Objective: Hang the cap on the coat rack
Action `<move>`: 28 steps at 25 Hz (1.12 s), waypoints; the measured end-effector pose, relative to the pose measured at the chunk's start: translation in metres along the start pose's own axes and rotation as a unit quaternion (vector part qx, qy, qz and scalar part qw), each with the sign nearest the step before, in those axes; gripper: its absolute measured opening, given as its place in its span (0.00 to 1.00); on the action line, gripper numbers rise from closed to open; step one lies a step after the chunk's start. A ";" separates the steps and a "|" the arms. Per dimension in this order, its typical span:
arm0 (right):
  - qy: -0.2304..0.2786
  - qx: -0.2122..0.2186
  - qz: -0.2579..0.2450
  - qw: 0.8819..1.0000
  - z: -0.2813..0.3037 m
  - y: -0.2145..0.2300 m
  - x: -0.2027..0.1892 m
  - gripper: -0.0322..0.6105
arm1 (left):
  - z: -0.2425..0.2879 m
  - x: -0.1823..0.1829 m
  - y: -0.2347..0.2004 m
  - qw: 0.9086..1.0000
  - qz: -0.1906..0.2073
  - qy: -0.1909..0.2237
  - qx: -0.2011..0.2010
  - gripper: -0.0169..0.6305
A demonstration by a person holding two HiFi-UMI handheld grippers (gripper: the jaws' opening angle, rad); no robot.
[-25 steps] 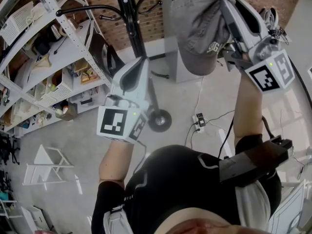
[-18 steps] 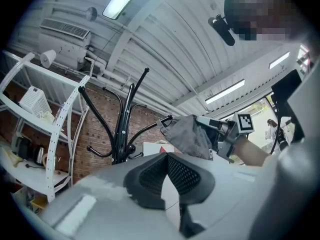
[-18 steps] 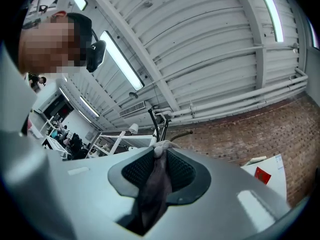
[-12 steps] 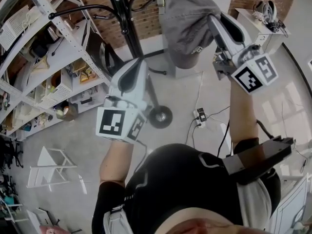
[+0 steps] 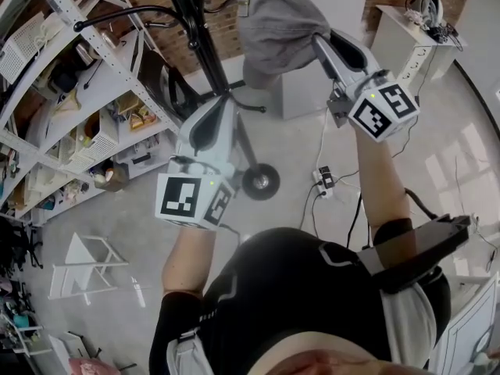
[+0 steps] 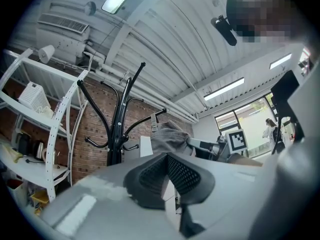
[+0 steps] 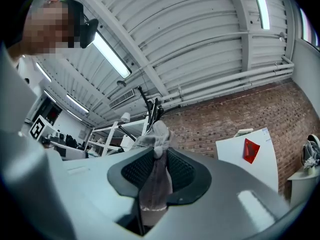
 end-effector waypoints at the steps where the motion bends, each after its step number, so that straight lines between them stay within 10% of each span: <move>1: -0.002 0.000 -0.001 1.000 0.000 0.000 -0.003 0.20 | -0.003 0.000 0.001 1.000 0.001 -0.001 0.003 0.07; 28: -0.055 -0.022 -0.020 0.998 -0.002 -0.040 -0.065 0.29 | -0.073 -0.014 0.002 0.999 -0.015 -0.022 0.025 0.07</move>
Point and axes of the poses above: the fingertips, and each gripper's own axes: z forward along the fingers, y to its right, x out of its top, the point moved 8 cm from there along -z, backward along the fingers, and after that the axes turned 11 degrees about z, right-handed, at the moved point
